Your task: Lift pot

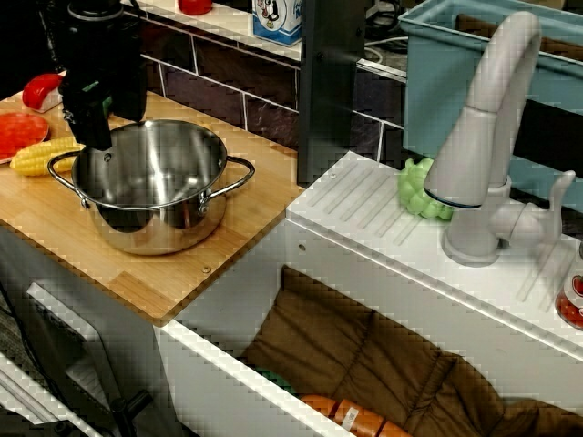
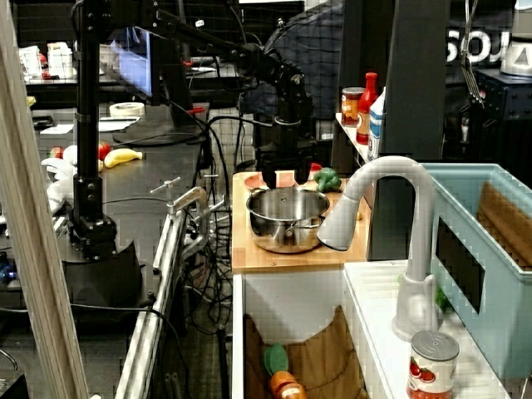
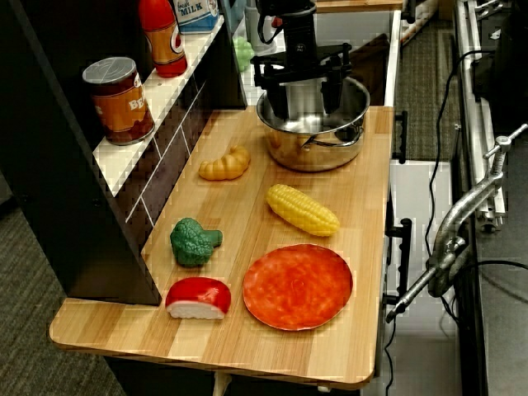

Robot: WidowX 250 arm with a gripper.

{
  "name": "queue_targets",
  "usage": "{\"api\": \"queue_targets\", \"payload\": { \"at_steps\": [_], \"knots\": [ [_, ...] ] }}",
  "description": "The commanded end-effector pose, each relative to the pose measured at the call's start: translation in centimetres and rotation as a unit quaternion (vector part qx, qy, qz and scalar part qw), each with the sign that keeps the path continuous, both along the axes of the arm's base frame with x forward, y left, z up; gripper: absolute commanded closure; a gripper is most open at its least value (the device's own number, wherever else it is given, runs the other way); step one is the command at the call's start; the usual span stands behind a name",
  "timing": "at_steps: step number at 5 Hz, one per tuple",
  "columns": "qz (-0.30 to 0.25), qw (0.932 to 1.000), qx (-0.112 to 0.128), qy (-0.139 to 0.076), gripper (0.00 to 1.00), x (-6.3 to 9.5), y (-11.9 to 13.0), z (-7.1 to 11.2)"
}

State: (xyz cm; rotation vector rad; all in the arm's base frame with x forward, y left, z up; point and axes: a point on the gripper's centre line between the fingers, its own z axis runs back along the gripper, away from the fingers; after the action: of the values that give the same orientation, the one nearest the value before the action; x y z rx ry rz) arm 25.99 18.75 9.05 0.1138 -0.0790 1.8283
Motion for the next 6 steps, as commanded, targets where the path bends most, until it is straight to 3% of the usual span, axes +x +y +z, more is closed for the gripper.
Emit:
{"api": "queue_targets", "payload": {
  "at_steps": [1, 2, 3, 4, 5, 6],
  "knots": [
    [0.036, 0.9989, 0.021, -0.022, 0.0, 4.1, 1.2, 1.4],
    [0.051, 0.9981, 0.025, -0.026, 0.0, 6.0, 1.2, 1.2],
    [0.057, 0.9978, 0.029, -0.019, 0.0, 6.2, 1.3, 0.8],
    [0.064, 0.9972, 0.038, -0.005, 0.0, 5.4, 1.4, 0.3],
    [0.045, 0.9968, 0.064, 0.018, 0.0, 4.2, 1.3, -1.2],
    [-0.011, 0.9965, 0.083, 0.001, 0.0, 1.4, 0.7, -1.9]
  ]
}}
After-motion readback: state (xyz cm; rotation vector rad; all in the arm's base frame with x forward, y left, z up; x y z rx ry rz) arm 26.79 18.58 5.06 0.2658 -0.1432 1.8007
